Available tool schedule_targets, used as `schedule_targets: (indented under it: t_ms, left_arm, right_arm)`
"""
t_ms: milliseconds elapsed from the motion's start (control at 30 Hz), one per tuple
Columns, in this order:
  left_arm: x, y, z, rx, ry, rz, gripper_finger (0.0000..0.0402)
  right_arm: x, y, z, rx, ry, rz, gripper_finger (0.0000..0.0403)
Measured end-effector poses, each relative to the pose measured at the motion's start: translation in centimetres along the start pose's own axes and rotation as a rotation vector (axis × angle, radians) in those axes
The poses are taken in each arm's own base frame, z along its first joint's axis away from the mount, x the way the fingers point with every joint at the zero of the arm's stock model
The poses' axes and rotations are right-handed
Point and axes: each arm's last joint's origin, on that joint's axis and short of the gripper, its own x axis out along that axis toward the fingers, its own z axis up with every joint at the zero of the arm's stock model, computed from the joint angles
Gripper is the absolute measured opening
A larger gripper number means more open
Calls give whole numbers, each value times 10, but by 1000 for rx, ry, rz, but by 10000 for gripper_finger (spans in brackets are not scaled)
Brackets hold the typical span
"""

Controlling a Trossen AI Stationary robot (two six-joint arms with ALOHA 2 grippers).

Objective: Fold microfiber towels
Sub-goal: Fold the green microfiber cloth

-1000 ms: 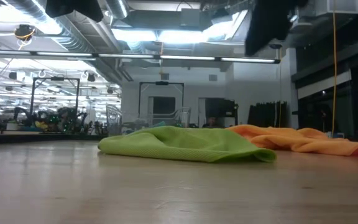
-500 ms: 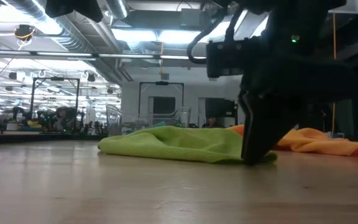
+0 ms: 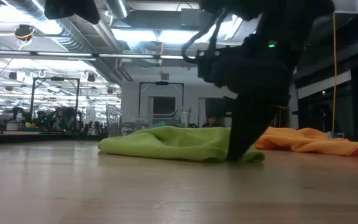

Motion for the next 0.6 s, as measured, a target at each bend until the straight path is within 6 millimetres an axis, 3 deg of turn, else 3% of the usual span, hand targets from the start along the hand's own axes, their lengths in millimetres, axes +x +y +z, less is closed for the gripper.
schedule_targets:
  t_ms: [167, 433, 600]
  left_arm:
    - [15, -14, -11, 129, 93, -9, 25]
    - [36, -55, -34, 404, 89, -132, 25]
    - [41, -87, -41, 478, -71, -259, 25]
  right_arm:
    - [-15, 13, 19, -3, -29, 56, 4]
    - [-99, 35, 78, -61, -254, 144, 2]
    - [-139, 40, 101, -72, -371, 169, 2]
